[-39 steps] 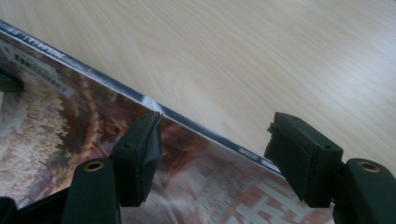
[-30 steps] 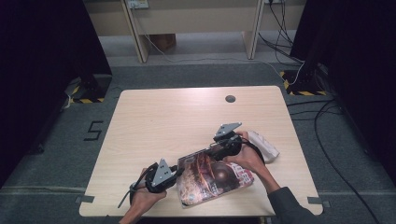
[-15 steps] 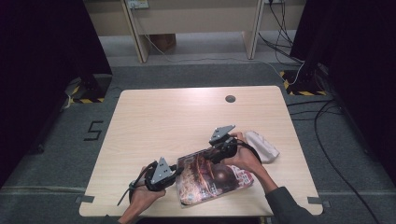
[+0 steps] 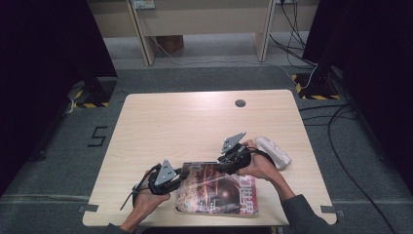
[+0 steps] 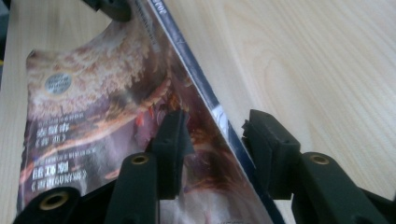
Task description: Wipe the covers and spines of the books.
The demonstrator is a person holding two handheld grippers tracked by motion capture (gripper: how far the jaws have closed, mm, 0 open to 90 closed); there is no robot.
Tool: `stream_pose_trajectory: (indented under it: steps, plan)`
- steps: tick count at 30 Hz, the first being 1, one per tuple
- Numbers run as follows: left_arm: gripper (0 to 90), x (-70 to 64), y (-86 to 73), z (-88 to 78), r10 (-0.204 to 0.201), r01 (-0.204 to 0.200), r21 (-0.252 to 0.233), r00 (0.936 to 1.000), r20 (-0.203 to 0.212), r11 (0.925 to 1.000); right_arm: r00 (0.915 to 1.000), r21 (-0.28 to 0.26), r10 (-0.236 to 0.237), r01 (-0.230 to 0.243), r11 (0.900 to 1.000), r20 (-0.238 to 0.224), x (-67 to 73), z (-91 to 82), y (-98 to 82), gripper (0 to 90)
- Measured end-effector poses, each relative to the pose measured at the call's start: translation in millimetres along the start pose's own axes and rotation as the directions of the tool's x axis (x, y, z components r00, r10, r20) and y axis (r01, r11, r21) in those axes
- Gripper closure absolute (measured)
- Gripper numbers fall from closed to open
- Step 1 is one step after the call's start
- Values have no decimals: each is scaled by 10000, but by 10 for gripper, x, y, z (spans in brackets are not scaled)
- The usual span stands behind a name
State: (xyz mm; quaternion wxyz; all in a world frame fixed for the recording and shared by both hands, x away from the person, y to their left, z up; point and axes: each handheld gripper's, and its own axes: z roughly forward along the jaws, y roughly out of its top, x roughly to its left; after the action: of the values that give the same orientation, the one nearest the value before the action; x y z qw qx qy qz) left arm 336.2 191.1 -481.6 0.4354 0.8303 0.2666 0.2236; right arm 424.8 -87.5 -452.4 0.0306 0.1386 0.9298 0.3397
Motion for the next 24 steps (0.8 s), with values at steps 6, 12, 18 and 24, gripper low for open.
stream_pose_trajectory:
  steps: [6,12,18,24]
  plan:
    - [746,24,14,6,152,-148,-161,9996,241,9998,9989,256,-371,379,9990,-299,28,34,10,679]
    - [735,29,34,16,178,-174,-185,9996,209,9997,9972,360,-601,618,9974,-456,40,73,8,701]
    - [721,50,30,37,149,-146,-262,9998,135,9995,9959,454,-679,706,9965,-594,48,93,5,729]
    - [688,76,19,52,-129,127,-181,9999,-106,9998,9928,421,-963,994,9942,-708,72,91,30,778]
